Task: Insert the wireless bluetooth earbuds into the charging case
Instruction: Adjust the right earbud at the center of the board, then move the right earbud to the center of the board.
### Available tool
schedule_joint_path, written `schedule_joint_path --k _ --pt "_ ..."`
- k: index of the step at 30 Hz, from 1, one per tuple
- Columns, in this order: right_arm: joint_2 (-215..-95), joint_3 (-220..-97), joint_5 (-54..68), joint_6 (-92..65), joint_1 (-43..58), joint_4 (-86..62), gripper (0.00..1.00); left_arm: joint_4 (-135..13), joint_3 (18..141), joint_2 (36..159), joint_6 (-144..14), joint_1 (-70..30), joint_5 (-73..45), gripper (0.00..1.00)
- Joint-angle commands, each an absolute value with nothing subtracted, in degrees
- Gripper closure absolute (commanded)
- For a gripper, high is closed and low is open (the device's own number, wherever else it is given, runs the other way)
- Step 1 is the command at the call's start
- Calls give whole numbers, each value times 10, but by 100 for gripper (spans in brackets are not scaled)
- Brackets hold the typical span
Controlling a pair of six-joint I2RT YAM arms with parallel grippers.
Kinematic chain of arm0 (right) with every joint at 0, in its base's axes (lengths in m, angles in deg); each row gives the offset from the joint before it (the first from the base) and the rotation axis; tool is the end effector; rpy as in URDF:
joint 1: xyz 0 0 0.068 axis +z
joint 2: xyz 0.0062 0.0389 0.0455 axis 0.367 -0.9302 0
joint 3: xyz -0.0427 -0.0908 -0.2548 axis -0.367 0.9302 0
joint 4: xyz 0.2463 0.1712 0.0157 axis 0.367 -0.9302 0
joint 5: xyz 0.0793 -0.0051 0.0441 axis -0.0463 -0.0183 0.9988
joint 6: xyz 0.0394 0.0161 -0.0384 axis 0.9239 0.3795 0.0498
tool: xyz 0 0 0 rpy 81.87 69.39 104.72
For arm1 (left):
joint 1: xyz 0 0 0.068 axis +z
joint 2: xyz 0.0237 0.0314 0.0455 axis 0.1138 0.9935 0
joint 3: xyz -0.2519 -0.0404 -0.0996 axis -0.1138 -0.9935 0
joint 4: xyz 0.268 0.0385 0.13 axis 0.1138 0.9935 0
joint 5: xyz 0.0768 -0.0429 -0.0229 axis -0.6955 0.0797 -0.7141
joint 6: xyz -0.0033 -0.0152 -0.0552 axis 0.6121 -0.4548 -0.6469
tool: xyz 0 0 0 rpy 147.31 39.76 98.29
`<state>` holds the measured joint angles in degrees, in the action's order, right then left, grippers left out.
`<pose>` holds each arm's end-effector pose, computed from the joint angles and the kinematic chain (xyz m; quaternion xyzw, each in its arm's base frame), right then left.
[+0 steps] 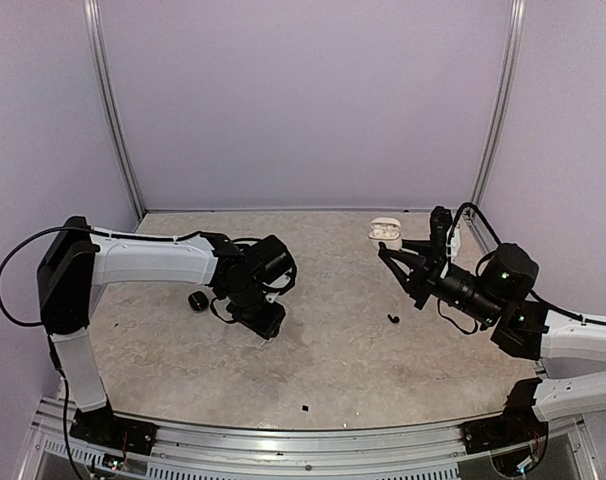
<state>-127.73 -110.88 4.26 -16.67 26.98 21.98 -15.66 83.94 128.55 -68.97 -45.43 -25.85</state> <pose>0.1698 0.1976 0.2735 -0.2802 0.5936 0.3583 0.6639 0.2518 -0.3180 0.1666 0.3059 0.9406 -0.0559 0.1363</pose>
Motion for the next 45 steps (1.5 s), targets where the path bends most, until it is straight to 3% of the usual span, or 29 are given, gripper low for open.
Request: schedule_joint_path --k 1,18,26,36,39,43,45 --pt "-1260 -1102 34 -171 263 221 100 -106 874 1337 -661 -451 -248 54" --pt "-1259 -1091 35 -171 259 231 100 -91 912 1408 -636 -449 -276 78" --pt "-1261 -1091 41 -169 258 231 100 -94 794 1320 -671 -466 -181 91" --pt "-1282 -1093 56 -169 257 251 100 -53 663 1230 -733 -515 -164 87" --pt "-1284 -1095 57 -172 256 250 100 -48 659 1235 -737 -518 -175 82" --pt "-1282 -1095 56 -174 256 249 100 -33 687 1252 -732 -520 -201 68" --pt "-1280 -1094 56 -173 256 247 100 -30 702 1263 -726 -523 -202 67"
